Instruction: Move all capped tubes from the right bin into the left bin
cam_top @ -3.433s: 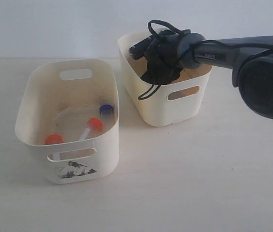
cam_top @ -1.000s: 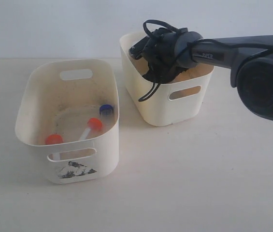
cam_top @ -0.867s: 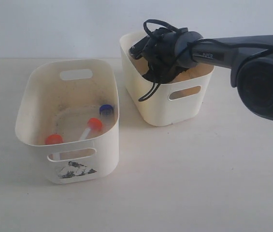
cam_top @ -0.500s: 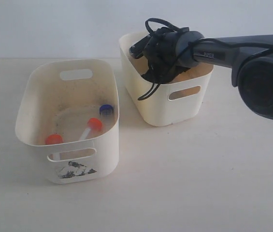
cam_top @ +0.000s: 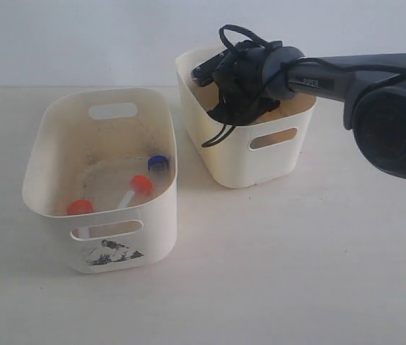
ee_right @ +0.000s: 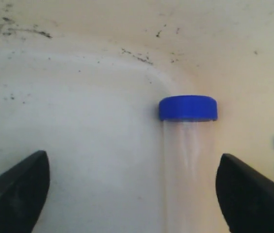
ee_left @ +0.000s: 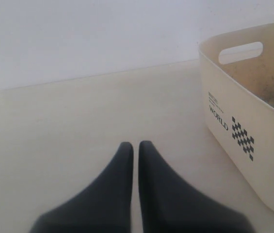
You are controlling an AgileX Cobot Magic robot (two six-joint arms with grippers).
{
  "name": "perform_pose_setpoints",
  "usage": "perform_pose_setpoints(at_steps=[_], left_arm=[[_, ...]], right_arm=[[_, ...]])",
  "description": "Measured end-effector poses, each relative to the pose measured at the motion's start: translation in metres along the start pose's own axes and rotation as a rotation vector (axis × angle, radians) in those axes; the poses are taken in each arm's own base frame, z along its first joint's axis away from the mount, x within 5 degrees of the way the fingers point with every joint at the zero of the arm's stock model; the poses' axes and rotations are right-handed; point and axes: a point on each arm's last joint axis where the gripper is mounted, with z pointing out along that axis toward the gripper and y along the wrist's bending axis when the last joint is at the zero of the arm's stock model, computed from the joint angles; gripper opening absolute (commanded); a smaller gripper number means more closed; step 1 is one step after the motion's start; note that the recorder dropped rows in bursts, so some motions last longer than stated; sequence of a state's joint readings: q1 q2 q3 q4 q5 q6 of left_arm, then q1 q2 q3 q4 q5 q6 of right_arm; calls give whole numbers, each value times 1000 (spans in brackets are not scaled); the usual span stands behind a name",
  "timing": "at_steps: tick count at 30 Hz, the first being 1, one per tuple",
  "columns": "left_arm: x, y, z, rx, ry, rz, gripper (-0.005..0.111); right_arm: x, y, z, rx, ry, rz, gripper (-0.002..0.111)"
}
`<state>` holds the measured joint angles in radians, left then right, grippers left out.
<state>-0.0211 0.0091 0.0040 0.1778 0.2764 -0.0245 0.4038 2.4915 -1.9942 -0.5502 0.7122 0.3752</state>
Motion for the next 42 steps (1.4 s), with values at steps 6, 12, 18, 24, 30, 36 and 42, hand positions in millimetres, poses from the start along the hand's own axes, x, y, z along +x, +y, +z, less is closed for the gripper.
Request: perform_pose_setpoints(at_steps=[6, 12, 18, 24, 30, 36, 42], left_arm=[[0, 0, 0, 0, 0, 0, 4], [0, 0, 0, 0, 0, 0, 4], [0, 0, 0, 0, 0, 0, 4], [0, 0, 0, 0, 0, 0, 4], [0, 0, 0, 0, 0, 0, 4], [0, 0, 0, 0, 0, 0, 4], [0, 0, 0, 0, 0, 0, 4]], right_arm=[[1, -4, 1, 37, 2, -64, 32], [4, 1, 6, 10, 12, -29, 32], [0, -2, -3, 12, -2, -26, 2], [-11, -11, -30, 1, -37, 14, 0], [-34, -28, -73, -1, -149, 49, 0], [-46, -41, -104, 0, -219, 78, 0], [-38, -36, -91, 8, -157, 111, 24]])
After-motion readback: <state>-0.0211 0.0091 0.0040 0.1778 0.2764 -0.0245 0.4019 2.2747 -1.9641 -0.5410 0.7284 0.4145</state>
